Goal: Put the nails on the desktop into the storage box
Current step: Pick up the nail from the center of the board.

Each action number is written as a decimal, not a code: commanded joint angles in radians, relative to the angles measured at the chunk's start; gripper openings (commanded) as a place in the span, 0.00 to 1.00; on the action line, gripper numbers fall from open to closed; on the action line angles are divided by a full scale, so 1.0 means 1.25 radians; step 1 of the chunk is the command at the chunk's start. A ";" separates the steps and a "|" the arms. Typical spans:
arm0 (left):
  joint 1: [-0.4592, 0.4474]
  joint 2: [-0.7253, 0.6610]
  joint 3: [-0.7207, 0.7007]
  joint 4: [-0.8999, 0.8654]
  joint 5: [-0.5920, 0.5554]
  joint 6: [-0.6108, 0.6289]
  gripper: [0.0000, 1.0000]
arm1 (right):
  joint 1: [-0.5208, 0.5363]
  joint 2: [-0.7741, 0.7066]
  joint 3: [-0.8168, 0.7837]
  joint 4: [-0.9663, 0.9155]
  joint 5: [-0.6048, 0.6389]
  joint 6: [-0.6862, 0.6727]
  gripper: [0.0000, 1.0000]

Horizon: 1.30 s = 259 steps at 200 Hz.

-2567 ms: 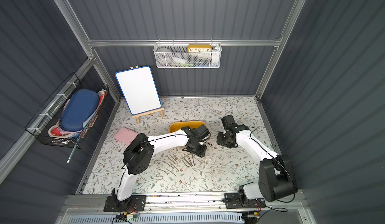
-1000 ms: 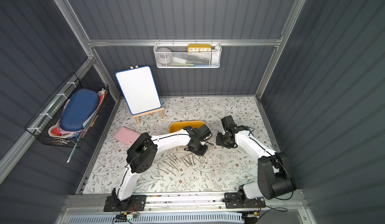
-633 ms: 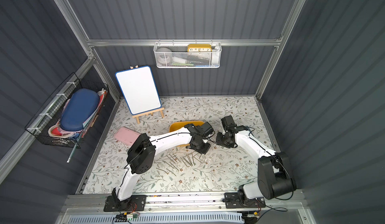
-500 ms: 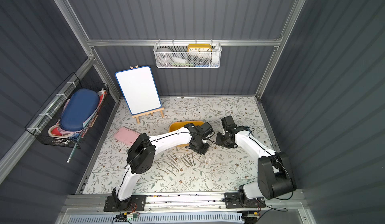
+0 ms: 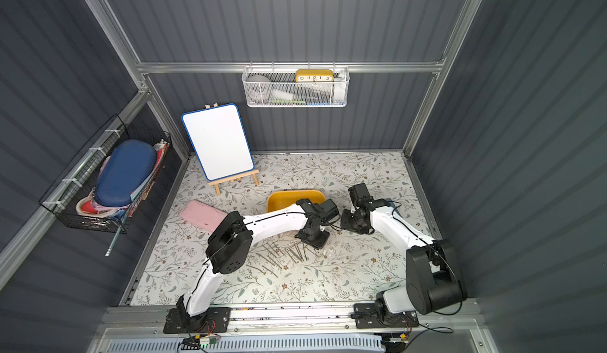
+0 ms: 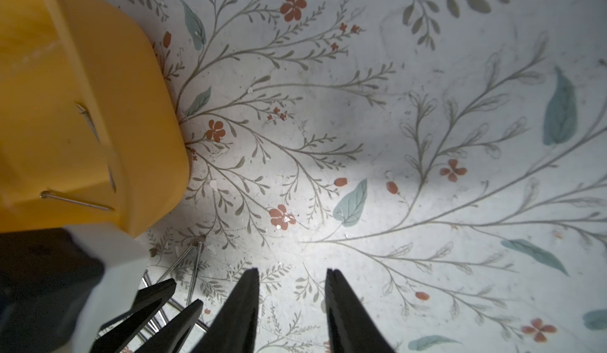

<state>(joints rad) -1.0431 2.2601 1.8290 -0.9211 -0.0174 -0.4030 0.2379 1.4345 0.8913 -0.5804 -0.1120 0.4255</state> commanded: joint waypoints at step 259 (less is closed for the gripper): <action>-0.005 -0.024 -0.006 -0.042 -0.050 -0.052 0.00 | -0.006 -0.016 -0.024 0.007 0.015 -0.018 0.38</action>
<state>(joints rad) -1.0473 2.2753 1.8309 -0.9073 -0.0856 -0.4553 0.2348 1.4342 0.8703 -0.5682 -0.1081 0.4061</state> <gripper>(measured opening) 0.053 0.381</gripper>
